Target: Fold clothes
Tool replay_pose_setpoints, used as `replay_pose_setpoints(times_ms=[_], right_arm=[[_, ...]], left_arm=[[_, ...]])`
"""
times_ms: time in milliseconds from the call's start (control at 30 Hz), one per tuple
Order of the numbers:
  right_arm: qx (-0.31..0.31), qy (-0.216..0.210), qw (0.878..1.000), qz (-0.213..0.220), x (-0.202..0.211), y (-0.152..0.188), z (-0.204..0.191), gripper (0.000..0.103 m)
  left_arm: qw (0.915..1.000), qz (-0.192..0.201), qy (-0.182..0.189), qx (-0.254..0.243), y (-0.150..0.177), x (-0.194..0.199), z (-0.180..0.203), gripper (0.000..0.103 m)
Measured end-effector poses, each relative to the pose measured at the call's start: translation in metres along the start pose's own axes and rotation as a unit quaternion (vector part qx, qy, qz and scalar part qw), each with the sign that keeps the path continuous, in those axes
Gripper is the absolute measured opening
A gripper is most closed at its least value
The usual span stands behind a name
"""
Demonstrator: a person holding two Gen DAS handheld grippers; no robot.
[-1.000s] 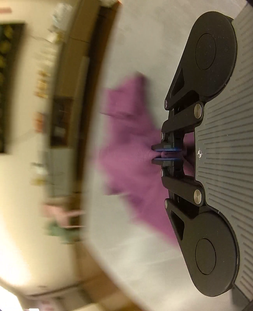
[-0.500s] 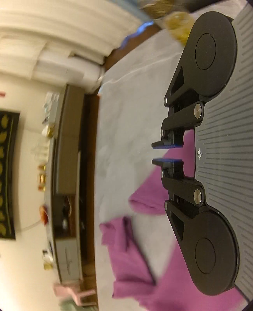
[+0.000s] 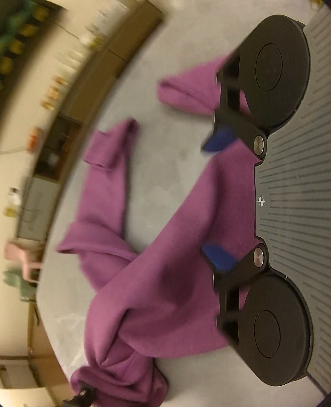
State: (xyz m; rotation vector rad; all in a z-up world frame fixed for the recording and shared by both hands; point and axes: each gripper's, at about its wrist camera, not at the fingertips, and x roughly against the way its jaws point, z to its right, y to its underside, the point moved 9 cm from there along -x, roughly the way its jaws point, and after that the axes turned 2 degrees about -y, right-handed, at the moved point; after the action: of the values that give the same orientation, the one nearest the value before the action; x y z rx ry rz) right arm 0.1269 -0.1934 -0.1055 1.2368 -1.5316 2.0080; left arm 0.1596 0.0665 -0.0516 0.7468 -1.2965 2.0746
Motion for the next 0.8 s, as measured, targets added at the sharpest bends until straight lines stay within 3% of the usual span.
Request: replay_pose_setpoints(times_ms=[33, 67, 133, 200, 267, 300, 333, 400, 467, 500, 533, 567, 600, 633, 667, 800], right_arm=[[-0.019, -0.03, 0.999, -0.007, -0.001, -0.003, 0.004, 0.0], [-0.028, -0.044, 0.999, -0.002, 0.003, -0.007, 0.006, 0.0], [-0.025, -0.029, 0.999, 0.028, 0.019, -0.019, 0.016, 0.0], [-0.033, 0.014, 0.995, 0.091, 0.058, -0.039, 0.033, 0.0], [-0.037, 0.052, 0.984, 0.169, 0.113, -0.057, 0.046, 0.0], [-0.046, 0.051, 0.976, 0.206, 0.143, -0.061, 0.05, 0.0], [-0.055, 0.044, 0.97, 0.233, 0.167, -0.062, 0.051, 0.0], [-0.069, 0.02, 0.967, 0.245, 0.186, -0.053, 0.049, 0.0], [-0.083, -0.005, 0.971, 0.223, 0.172, -0.039, 0.045, 0.0], [-0.089, -0.012, 0.975, 0.203, 0.153, -0.032, 0.044, 0.002], [-0.093, -0.016, 0.979, 0.183, 0.133, -0.026, 0.043, 0.004], [-0.101, -0.015, 0.981, 0.166, 0.115, -0.02, 0.042, 0.012], [-0.111, -0.012, 0.982, 0.151, 0.099, -0.014, 0.041, 0.017], [-0.12, -0.009, 0.983, 0.136, 0.082, -0.009, 0.039, 0.035], [-0.129, 0.0, 0.984, 0.125, 0.066, -0.004, 0.041, 0.053], [-0.158, 0.074, 0.981, 0.082, 0.025, 0.017, 0.068, 0.06]], left_arm=[[0.9999, 0.003, 0.008, -0.012, -0.009, -0.002, 0.008, 0.014], [0.9994, 0.018, 0.02, -0.022, -0.022, 0.002, 0.017, 0.013], [0.9948, 0.074, 0.057, -0.041, -0.054, 0.029, 0.036, 0.012], [0.9756, 0.173, 0.117, -0.066, -0.078, 0.093, 0.053, 0.011], [0.9466, 0.26, 0.166, -0.093, -0.094, 0.155, 0.064, 0.012], [0.9363, 0.285, 0.172, -0.112, -0.088, 0.177, 0.061, 0.012], [0.9351, 0.287, 0.161, -0.13, -0.08, 0.185, 0.055, 0.013], [0.958, 0.22, 0.09, -0.16, -0.057, 0.16, 0.03, 0.022], [0.986, 0.097, -0.017, -0.135, -0.031, 0.108, -0.012, 0.029], [0.991, 0.045, -0.064, -0.109, -0.019, 0.089, -0.033, 0.03], [0.9937, 0.025, -0.08, -0.074, -0.014, 0.082, -0.047, 0.033], [0.996, 0.025, -0.077, -0.038, -0.013, 0.082, -0.058, 0.037], [0.9968, 0.029, -0.074, -0.005, -0.013, 0.083, -0.067, 0.057], [0.9964, 0.041, -0.072, 0.02, -0.016, 0.087, -0.072, 0.074], [0.995, 0.055, -0.074, 0.038, -0.021, 0.091, -0.077, 0.079], [0.9916, 0.068, -0.073, 0.082, -0.036, 0.083, -0.079, 0.085]])
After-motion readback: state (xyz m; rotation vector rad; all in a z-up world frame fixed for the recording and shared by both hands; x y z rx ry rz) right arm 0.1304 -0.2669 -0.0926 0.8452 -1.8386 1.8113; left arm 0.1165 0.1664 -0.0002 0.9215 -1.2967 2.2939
